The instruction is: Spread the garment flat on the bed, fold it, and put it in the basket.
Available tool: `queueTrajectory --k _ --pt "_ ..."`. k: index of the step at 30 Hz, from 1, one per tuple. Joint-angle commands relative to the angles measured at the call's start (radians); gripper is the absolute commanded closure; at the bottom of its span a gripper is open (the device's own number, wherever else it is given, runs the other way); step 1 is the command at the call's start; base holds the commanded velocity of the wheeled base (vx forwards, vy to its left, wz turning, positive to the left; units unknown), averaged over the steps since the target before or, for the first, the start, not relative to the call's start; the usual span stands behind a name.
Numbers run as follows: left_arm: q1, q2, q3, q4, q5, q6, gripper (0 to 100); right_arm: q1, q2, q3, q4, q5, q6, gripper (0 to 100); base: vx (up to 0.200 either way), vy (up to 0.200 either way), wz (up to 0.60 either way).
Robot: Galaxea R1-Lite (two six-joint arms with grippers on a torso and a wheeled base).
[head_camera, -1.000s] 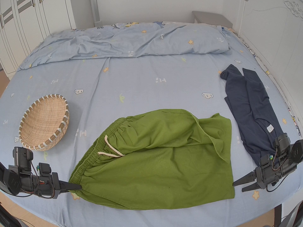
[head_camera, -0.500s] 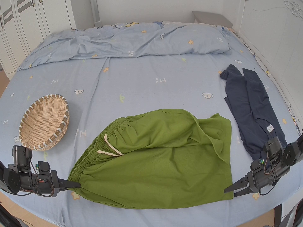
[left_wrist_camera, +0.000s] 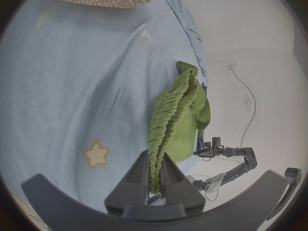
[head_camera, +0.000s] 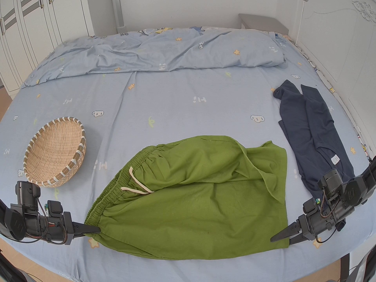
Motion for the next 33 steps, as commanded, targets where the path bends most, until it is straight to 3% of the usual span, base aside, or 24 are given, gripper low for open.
queueTrajectory --k 1,10,11,28,32,33 --pt "0.003 0.003 -0.001 0.000 0.000 0.000 100 0.018 0.006 -0.008 0.001 0.000 0.005 0 0.000 0.000 0.00" --pt "0.005 0.004 -0.001 0.000 0.000 0.000 100 0.021 0.014 -0.021 0.008 0.001 0.007 0 0.000 0.000 0.00" --pt "0.006 0.004 -0.001 0.000 0.000 0.000 100 0.021 0.014 -0.021 0.010 0.001 0.010 100 0.000 0.000 0.00" --pt "0.044 0.000 0.017 0.006 -0.007 0.001 100 -0.056 -0.002 0.002 0.074 0.000 0.010 100 0.000 0.000 0.00" --pt "0.037 -0.004 0.071 0.000 0.000 0.006 100 -0.069 -0.017 -0.005 0.136 -0.028 0.001 100 0.000 0.000 0.00" --pt "0.037 -0.004 0.097 0.011 0.005 0.033 100 -0.071 -0.031 -0.001 0.172 -0.062 -0.015 100 0.000 0.000 0.00"
